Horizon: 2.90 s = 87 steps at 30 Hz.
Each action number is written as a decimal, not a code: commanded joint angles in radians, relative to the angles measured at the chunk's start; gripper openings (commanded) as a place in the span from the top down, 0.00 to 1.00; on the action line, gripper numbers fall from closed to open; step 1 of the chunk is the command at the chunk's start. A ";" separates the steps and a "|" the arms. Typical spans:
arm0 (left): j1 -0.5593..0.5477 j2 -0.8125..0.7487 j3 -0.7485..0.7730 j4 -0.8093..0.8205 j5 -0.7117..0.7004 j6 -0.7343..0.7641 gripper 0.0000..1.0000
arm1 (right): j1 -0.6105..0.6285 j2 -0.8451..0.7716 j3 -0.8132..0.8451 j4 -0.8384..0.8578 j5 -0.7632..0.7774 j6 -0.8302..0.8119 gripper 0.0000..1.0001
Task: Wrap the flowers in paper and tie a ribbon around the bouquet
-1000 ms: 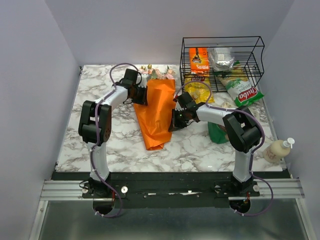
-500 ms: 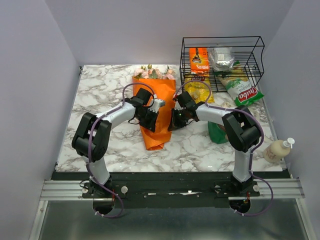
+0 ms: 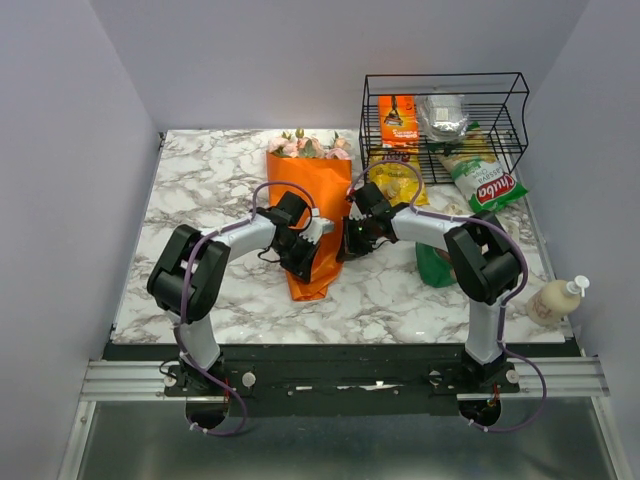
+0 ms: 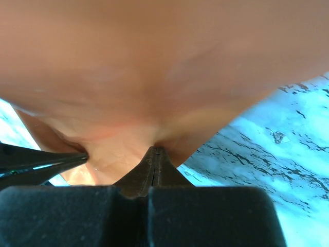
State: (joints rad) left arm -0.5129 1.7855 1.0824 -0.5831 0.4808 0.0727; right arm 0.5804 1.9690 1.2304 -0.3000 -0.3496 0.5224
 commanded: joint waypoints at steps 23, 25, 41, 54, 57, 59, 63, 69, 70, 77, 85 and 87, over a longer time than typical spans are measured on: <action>-0.050 0.018 -0.039 0.042 -0.061 0.035 0.91 | -0.819 -0.613 0.005 -0.401 0.442 -0.039 0.28; -0.055 0.012 -0.038 0.043 -0.068 0.036 0.91 | -0.856 -0.598 -0.035 -0.396 0.478 -0.010 0.28; -0.067 0.014 -0.050 0.042 -0.085 0.041 0.91 | -0.969 -0.141 0.124 -0.442 0.667 0.036 0.27; -0.067 0.064 -0.006 0.002 -0.076 0.035 0.91 | -0.985 0.097 0.224 -0.461 0.597 -0.119 0.28; -0.067 0.072 0.002 -0.007 -0.076 0.033 0.91 | -0.985 0.113 0.216 -0.450 0.604 -0.133 0.44; -0.067 0.077 0.005 -0.009 -0.076 0.030 0.91 | -0.987 0.091 0.205 -0.423 0.592 -0.147 0.80; -0.067 0.089 0.008 -0.006 -0.080 0.032 0.91 | -0.985 0.047 0.210 -0.426 0.590 -0.180 1.00; -0.067 0.091 -0.007 0.014 -0.090 0.035 0.91 | -0.946 -0.236 0.185 -0.380 0.587 -0.182 1.00; -0.067 0.088 -0.010 0.015 -0.091 0.033 0.92 | -0.932 -0.289 0.187 -0.372 0.586 -0.185 1.00; -0.067 0.084 -0.016 0.028 -0.100 0.036 0.91 | -0.723 -0.630 0.313 -0.286 0.618 -0.239 0.99; -0.070 0.098 -0.007 0.023 -0.094 0.035 0.91 | -0.318 -0.658 0.689 -0.200 0.448 -0.340 1.00; -0.070 0.103 -0.004 0.019 -0.094 0.033 0.92 | -0.196 -0.603 0.783 -0.148 0.373 -0.351 1.00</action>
State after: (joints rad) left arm -0.5663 1.8153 1.1099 -0.5865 0.4515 0.0860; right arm 0.2131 1.2861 1.8671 -0.5274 0.1699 0.2348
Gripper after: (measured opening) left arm 0.086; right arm 0.008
